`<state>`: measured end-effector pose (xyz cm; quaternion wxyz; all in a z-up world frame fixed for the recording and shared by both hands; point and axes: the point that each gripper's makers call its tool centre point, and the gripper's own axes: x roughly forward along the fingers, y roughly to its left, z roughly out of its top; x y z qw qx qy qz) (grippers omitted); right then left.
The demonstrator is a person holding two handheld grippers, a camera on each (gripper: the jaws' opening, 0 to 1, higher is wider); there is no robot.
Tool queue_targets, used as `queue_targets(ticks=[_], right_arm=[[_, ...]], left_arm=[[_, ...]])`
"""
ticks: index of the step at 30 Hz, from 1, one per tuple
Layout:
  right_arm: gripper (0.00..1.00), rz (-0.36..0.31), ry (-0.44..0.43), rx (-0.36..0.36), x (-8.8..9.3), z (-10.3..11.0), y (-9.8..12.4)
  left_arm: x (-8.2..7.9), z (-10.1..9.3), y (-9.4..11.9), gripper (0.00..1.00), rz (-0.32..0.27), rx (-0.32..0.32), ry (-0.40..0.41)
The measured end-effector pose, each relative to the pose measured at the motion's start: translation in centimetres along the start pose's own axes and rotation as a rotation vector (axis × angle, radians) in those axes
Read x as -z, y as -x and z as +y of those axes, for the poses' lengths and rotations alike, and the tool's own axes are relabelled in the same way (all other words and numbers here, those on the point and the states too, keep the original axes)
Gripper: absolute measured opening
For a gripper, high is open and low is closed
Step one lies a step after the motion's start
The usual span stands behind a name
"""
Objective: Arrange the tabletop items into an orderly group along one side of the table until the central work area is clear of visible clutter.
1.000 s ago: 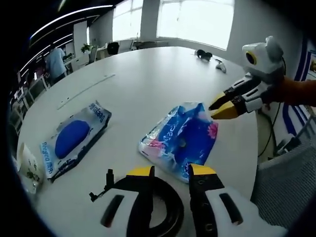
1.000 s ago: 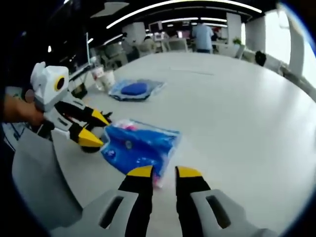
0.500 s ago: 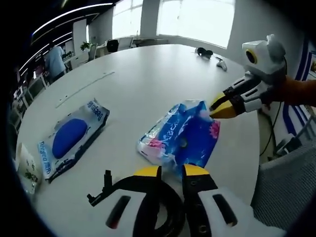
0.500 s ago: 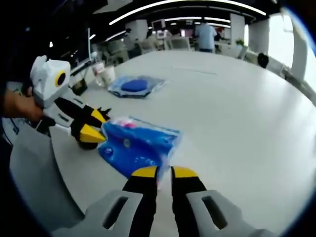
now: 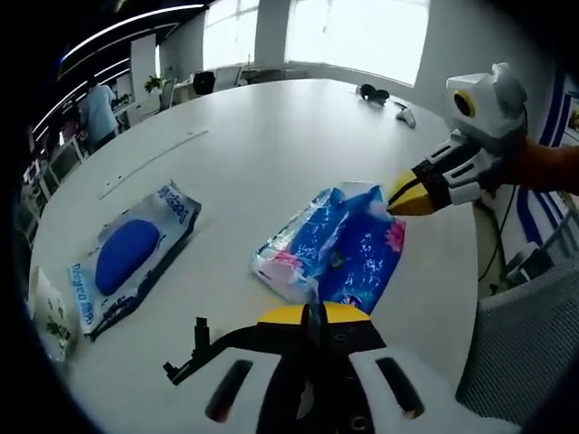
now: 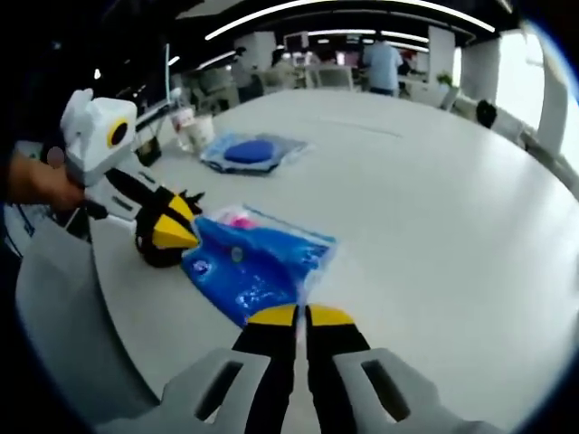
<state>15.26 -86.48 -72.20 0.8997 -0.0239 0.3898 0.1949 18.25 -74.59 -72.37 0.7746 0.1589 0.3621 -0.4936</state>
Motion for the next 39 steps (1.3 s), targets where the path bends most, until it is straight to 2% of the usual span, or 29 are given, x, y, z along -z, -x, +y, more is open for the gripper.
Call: queue_targets(ticks=[7,32,39], right_arm=[[0.00,-0.012,0.025,0.006,-0.5,0.1,0.3],[0.00,-0.085,0.036,0.038,-3.8,-2.0,1.4],[0.00,-0.100,0.036,0.047,-4.6,-2.5,1.4]], left_arm=[[-0.2,0.3,0.2,0.00,0.002,-0.011,-0.049],[-4.0,1.5,0.4,0.00,-0.076,-0.033,-0.024],[-5.0,1.9,0.5,0.00,-0.088,-0.046,-0.039]])
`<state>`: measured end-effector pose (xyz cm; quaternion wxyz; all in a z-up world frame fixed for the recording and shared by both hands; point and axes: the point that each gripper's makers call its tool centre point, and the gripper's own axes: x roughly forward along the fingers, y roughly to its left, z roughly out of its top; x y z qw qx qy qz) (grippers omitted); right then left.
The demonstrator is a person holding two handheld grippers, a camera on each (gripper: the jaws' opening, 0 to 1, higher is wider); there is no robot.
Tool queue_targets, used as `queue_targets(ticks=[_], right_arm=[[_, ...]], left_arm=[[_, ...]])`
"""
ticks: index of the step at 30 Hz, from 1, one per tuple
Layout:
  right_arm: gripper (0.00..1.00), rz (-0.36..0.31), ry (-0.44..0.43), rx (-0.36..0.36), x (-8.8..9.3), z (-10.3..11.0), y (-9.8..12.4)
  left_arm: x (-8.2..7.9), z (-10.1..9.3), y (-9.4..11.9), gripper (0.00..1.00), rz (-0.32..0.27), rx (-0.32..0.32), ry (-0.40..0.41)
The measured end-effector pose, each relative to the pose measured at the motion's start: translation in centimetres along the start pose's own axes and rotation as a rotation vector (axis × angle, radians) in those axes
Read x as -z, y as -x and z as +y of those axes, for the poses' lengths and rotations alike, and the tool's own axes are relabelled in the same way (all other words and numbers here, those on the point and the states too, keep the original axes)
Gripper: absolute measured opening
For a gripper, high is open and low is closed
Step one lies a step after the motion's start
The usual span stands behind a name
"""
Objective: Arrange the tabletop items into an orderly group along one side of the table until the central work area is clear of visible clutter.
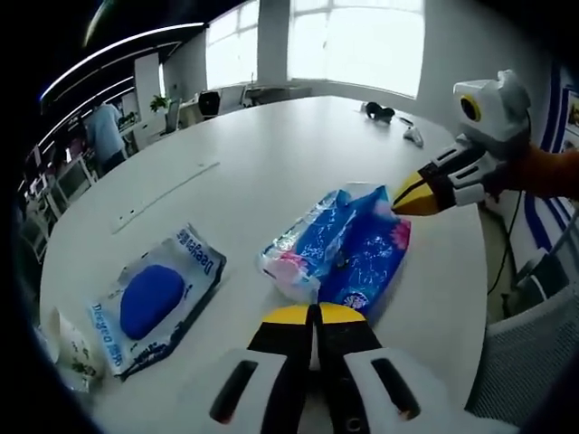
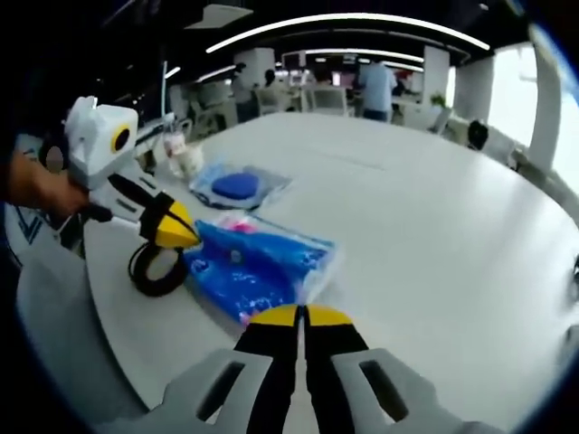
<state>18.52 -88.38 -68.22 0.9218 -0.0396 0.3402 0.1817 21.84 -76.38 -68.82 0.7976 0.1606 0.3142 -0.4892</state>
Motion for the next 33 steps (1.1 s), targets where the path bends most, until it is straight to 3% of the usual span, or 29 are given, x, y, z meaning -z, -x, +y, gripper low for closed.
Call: queue_targets(ticks=[33], right_arm=[[0.00,-0.033,0.013,0.007,-2.6,-2.0,-0.7]], left_arm=[[-2.8,2.0,-0.8,0.00,-0.027,-0.031,-0.033]])
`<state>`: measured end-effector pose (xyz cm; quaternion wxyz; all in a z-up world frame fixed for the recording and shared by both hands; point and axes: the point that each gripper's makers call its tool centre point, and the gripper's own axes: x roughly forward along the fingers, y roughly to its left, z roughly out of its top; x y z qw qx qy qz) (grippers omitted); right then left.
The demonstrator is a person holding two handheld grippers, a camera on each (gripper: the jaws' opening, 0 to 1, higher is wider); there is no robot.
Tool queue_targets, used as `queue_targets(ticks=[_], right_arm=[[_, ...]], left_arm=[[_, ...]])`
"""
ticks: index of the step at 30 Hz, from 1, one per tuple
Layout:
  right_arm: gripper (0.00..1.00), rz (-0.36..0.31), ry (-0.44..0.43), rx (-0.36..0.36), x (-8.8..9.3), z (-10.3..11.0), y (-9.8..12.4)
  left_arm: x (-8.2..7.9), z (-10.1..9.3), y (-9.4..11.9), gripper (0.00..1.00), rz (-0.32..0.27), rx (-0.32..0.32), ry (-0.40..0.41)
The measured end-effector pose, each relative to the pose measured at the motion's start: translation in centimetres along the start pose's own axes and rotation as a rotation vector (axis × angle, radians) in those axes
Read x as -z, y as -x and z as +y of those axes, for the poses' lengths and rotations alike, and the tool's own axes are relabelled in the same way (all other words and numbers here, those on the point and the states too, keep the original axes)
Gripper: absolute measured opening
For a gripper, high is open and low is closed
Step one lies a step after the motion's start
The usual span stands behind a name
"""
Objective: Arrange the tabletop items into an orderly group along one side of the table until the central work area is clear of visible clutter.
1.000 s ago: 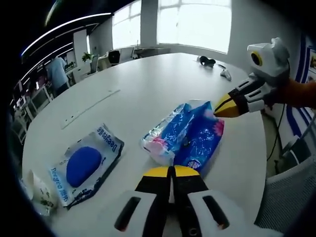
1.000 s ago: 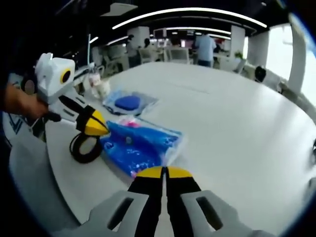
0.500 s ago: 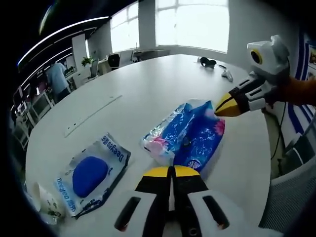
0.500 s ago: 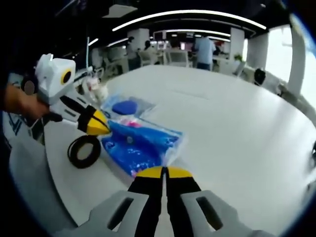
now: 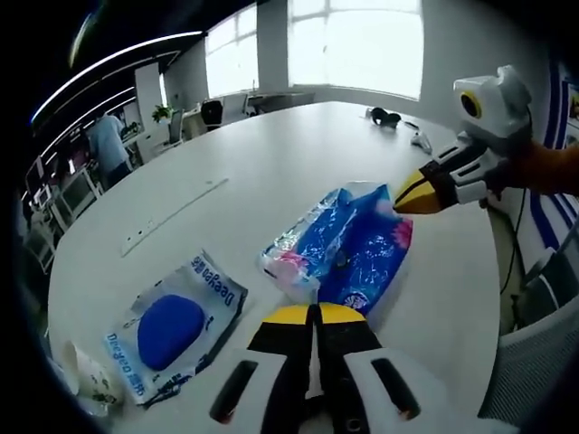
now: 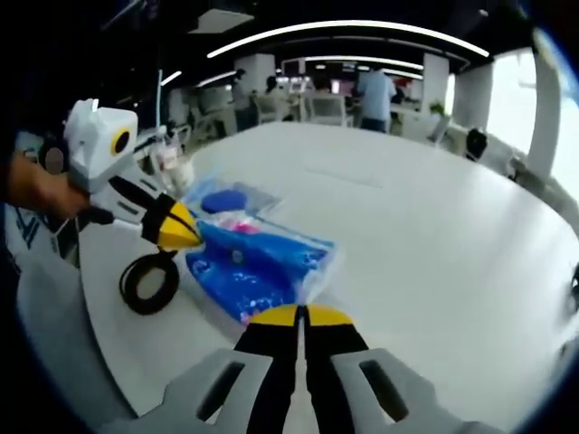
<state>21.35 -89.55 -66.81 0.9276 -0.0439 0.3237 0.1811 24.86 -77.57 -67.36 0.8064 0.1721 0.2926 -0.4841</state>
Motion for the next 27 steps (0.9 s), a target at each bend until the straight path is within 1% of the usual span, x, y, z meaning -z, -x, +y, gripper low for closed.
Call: queue_targets(ticks=[15,27], right_arm=[[0.00,-0.013,-0.007,0.004,-0.7,-1.1,-0.6],[0.00,-0.017,-0.006,0.008,-0.9,-1.8,-1.3]], left_arm=[[-0.8,0.7,-0.7,0.00,-0.004,-0.011,-0.001],[-1.2,1.3,-1.4,0.00,0.003,-0.014,-0.012]])
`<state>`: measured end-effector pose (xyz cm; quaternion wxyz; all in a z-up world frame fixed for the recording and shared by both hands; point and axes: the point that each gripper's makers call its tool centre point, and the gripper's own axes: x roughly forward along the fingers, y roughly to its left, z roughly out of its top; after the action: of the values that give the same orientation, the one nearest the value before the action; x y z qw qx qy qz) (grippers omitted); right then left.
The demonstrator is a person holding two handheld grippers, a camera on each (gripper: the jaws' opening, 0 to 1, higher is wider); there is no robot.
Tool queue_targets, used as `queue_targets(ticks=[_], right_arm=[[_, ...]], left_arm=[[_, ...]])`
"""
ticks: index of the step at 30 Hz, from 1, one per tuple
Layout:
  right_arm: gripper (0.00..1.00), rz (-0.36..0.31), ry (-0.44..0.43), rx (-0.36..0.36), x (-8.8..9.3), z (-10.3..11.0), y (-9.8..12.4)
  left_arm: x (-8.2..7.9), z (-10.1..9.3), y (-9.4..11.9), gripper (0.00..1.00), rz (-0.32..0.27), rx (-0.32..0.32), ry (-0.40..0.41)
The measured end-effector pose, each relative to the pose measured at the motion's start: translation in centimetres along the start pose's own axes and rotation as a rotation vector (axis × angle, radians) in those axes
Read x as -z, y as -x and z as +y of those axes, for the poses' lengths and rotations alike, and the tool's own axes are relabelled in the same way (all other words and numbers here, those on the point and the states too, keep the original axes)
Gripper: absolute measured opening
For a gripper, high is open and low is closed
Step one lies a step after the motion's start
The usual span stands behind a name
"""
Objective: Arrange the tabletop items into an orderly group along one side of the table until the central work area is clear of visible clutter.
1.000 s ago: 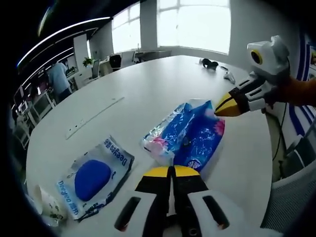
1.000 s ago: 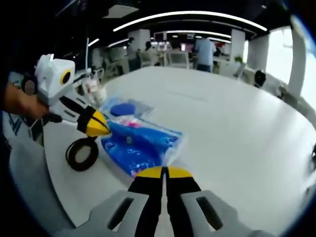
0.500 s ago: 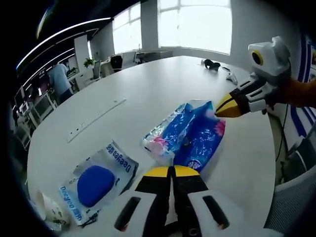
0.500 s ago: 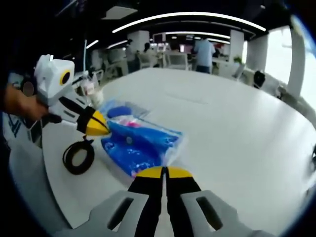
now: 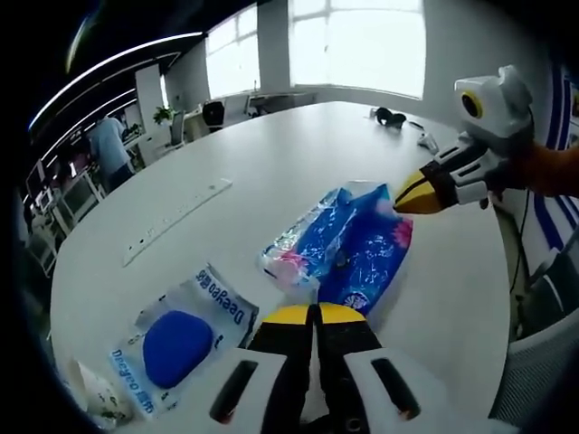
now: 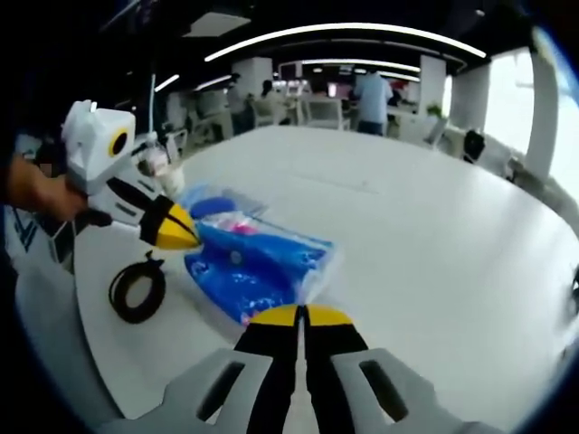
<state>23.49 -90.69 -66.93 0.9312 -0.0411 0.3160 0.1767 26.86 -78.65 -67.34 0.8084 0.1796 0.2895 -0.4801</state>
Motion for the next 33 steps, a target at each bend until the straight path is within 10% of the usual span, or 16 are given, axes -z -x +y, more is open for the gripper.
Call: queue_targets(ticks=[33], right_arm=[[0.00,-0.002,-0.011,-0.010,-0.5,-1.4,-2.3]], left_arm=[[-0.3,1.7,-1.9,0.00,0.020,-0.021,-0.020]])
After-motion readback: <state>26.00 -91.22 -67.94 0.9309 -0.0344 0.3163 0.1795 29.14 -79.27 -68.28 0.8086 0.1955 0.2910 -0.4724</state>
